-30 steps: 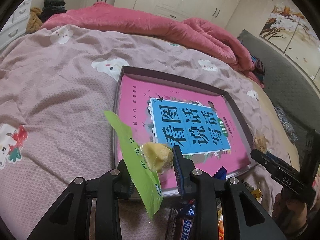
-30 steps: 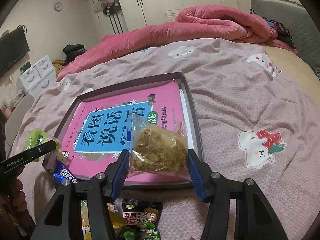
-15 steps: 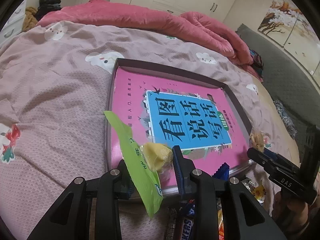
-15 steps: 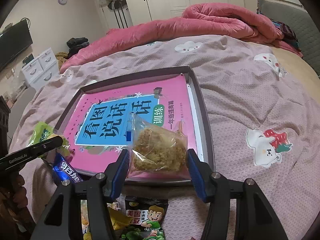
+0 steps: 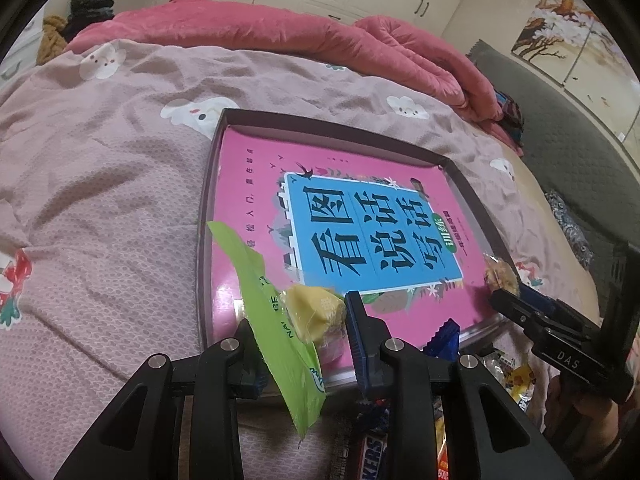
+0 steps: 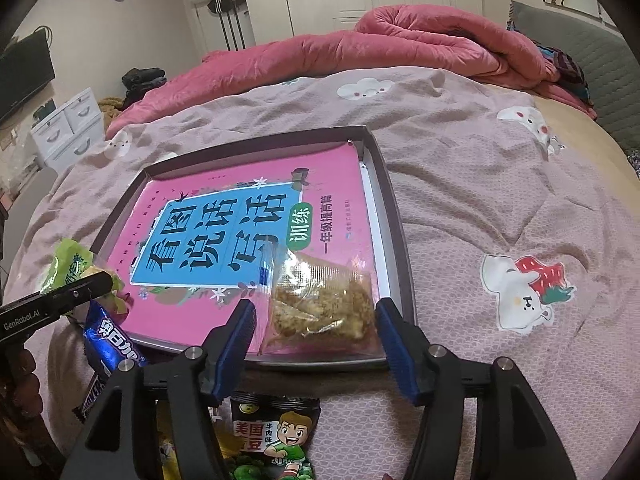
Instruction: Organize snacks
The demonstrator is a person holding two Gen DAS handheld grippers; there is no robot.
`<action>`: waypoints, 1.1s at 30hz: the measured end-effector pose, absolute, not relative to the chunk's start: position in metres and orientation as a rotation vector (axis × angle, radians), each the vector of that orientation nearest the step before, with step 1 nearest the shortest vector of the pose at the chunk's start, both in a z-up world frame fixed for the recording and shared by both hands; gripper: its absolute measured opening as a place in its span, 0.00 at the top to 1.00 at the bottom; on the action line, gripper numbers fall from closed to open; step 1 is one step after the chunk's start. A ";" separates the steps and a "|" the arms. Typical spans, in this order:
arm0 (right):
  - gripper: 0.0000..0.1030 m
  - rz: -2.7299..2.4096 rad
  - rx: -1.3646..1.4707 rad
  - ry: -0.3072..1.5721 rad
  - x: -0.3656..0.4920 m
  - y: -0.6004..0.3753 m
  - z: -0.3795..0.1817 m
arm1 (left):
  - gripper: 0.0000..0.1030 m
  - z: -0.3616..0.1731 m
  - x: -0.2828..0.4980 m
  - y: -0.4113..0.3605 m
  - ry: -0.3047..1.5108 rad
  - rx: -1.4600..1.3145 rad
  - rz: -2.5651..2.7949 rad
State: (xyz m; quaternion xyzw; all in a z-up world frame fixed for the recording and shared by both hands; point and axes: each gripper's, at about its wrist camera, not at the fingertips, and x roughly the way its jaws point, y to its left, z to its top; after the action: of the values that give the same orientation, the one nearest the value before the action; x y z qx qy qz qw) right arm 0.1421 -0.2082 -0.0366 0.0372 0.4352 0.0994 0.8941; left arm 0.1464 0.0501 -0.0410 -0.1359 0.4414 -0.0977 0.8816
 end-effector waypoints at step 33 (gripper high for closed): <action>0.36 0.191 0.168 0.882 0.139 -0.222 -0.030 | 0.40 -0.022 0.141 0.061 0.851 -0.281 -0.177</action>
State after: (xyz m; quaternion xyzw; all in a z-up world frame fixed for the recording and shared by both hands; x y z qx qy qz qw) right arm 0.1387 -0.2217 -0.0302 0.0809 0.4258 0.0921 0.8965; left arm 0.1409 0.0605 -0.0222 -0.1358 0.4106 -0.0856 0.8976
